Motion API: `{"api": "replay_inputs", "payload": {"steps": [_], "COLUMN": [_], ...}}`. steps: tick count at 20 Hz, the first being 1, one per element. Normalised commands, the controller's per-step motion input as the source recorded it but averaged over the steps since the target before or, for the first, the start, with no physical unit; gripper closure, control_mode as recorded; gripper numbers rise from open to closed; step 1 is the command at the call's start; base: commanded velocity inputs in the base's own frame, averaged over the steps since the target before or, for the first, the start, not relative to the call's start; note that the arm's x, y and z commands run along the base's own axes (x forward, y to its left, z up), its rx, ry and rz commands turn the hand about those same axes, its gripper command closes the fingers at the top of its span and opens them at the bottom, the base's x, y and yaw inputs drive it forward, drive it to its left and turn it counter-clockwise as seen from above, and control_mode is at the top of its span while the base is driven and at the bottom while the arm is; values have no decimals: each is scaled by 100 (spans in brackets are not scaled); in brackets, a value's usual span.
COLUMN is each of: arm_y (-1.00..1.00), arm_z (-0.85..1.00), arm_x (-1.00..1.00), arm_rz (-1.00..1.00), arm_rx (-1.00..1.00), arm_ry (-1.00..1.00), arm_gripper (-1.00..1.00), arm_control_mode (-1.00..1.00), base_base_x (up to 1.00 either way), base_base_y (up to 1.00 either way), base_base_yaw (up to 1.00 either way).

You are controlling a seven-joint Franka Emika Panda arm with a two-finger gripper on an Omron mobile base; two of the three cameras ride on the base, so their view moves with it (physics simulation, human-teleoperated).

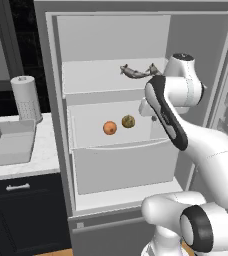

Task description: Place one onion and one fish in each tupperware on the nearby counter, to pack two identical lunches.

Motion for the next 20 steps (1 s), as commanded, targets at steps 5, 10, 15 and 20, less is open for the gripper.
{"api": "replay_inputs", "payload": {"steps": [5, 10, 15, 20], "arm_y": [0, 3, 10, 0], "arm_z": [0, 0, -4, -10], "arm_x": [-23, -55, -27, -2], "arm_rz": [0, 0, 5, 8], "arm_rx": [0, 0, 0, 0], "arm_ry": [-1, -10, -21, -32], "arm_gripper": [-100, -100, -100, -100], "arm_control_mode": [-100, -100, -100, -100], "base_base_x": [0, 0, 0, 0], "base_base_y": [0, 0, 0, 0], "base_base_yaw": [0, 0, 0, 0]}}
